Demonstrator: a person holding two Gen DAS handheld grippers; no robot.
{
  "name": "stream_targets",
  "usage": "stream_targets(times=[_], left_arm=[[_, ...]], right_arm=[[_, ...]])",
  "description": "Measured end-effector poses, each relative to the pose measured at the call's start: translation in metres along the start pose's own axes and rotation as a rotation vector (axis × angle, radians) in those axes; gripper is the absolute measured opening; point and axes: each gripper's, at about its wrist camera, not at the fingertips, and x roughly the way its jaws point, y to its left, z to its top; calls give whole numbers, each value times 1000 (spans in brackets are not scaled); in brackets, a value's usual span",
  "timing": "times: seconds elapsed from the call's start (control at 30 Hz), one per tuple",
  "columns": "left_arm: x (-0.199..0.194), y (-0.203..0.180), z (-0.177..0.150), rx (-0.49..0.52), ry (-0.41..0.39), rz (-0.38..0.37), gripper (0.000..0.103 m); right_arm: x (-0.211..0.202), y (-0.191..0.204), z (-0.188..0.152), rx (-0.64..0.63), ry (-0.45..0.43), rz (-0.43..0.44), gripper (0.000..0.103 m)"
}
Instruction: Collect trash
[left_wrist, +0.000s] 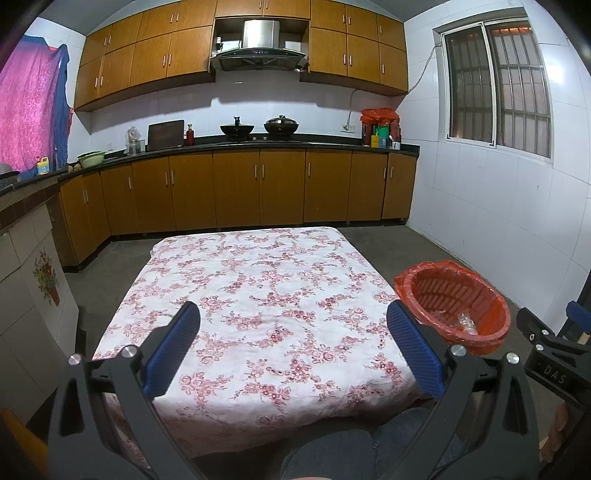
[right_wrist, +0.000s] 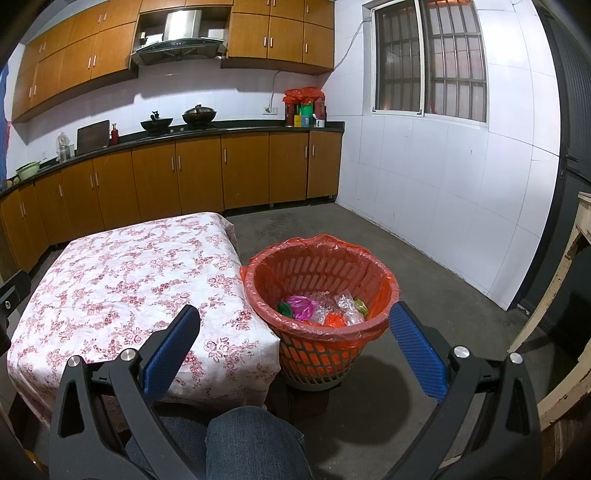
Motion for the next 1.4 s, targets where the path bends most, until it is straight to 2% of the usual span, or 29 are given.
stream_targets(times=[1.4], left_arm=[[7,-3,-5,6,12,-2,99]], right_arm=[[0,-1,-1,5,-1,-2,101]])
